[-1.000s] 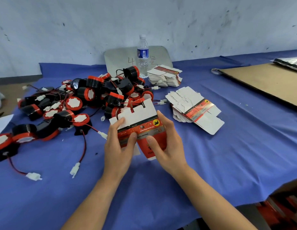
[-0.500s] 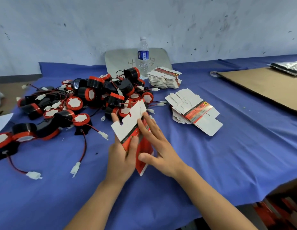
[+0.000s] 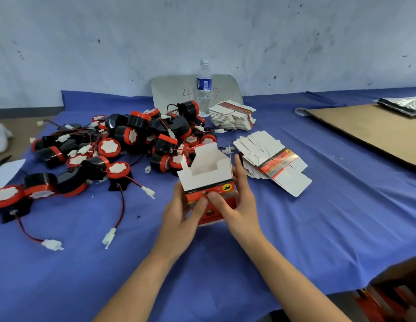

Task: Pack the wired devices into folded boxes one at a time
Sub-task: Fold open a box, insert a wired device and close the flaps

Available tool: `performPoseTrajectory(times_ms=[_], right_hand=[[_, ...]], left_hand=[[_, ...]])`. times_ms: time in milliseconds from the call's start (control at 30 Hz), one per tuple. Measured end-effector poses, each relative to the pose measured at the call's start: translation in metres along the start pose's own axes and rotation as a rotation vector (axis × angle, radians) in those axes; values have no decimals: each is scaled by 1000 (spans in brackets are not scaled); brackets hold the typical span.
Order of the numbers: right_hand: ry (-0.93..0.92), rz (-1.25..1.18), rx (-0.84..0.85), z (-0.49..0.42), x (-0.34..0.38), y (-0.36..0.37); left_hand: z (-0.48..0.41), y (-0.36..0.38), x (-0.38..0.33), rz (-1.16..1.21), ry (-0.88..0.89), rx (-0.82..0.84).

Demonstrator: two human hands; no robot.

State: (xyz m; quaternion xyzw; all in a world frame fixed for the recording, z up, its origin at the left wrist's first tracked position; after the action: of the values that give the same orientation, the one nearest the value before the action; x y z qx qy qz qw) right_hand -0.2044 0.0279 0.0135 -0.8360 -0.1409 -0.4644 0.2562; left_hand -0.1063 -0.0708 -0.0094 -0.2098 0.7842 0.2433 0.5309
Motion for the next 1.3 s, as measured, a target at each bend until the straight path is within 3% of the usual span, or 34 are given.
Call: performPoseTrajectory(times_ms=[267, 500, 800, 1067, 1300], right_hand=[[-99, -111, -41, 1, 9, -12], [-61, -146, -68, -1, 8, -14], [-112, -43, -55, 3, 9, -10], [-481, 322, -57, 14, 44, 3], [-305, 238, -31, 10, 29, 1]], left_hand=[[-2, -5, -9, -94, 124, -11], [1, 1, -9, -60, 100, 22], [4, -2, -18, 5, 145, -10], [6, -17, -23, -94, 197, -138], [5, -11, -20, -223, 225, -74]])
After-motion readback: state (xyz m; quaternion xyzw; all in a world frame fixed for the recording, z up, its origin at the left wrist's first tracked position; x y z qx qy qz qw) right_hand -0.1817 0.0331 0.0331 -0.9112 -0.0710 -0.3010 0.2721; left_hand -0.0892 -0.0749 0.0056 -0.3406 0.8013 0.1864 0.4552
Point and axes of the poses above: each hand's wrist, its own z-axis away from the middle knuckle, its own y-axis out of the palm, x = y × z, the point moved 10 cm from there along -z, towards the middle knuckle, and after that the axes turned 13 degrees about z, right-handed, at the moved point
